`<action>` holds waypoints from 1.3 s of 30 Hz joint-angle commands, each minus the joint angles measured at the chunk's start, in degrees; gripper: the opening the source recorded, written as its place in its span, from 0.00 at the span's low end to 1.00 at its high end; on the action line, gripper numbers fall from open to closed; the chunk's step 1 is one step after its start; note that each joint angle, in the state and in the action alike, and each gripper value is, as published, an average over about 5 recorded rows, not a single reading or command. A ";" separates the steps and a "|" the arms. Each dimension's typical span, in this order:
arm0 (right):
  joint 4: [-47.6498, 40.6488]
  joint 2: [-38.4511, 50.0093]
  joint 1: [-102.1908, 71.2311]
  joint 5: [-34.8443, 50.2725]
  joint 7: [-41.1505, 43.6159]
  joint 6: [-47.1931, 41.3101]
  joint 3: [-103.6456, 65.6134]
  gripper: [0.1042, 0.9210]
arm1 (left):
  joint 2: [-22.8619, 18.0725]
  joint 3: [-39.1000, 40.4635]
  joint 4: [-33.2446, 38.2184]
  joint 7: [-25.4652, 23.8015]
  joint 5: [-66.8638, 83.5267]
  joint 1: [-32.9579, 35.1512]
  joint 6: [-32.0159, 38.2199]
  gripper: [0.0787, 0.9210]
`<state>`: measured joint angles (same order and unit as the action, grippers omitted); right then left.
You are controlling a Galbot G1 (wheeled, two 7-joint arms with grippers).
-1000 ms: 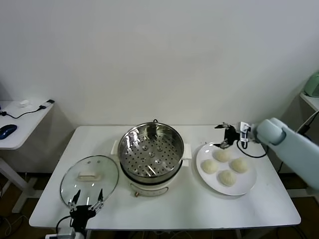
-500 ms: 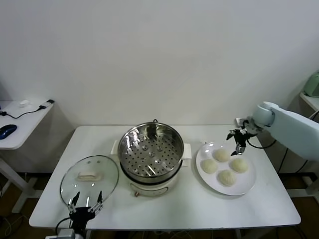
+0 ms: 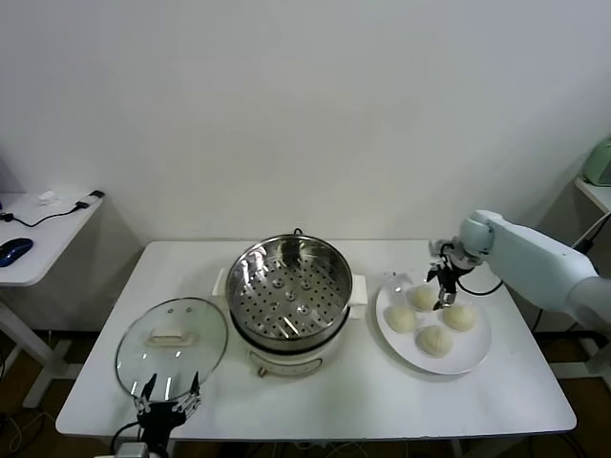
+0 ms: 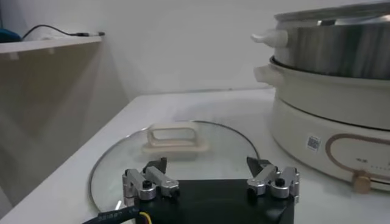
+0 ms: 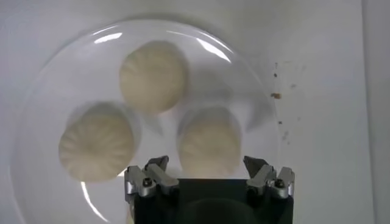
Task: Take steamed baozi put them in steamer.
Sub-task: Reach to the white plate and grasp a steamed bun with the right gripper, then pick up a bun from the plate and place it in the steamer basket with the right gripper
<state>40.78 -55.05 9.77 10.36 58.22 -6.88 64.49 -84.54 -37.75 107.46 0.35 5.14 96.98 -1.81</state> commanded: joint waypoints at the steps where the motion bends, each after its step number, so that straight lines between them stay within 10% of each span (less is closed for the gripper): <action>1: -3.45 -2.14 -2.49 -0.88 -1.40 -0.55 -2.55 0.88 | 0.00 0.07 -0.15 0.02 -0.19 0.03 0.03 0.88; 22: 1.19 0.54 3.33 1.38 2.09 2.19 -0.63 0.69 | -0.34 0.81 0.80 0.41 -1.24 1.39 0.68 0.88; 39: 36.78 -7.03 47.18 16.32 3.40 17.84 24.09 0.67 | -0.04 2.35 2.82 0.44 -2.15 2.57 0.93 0.88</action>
<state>65.24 -58.07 42.23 22.10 61.64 5.31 81.41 -84.63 -35.40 110.02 0.77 3.02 99.58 -0.89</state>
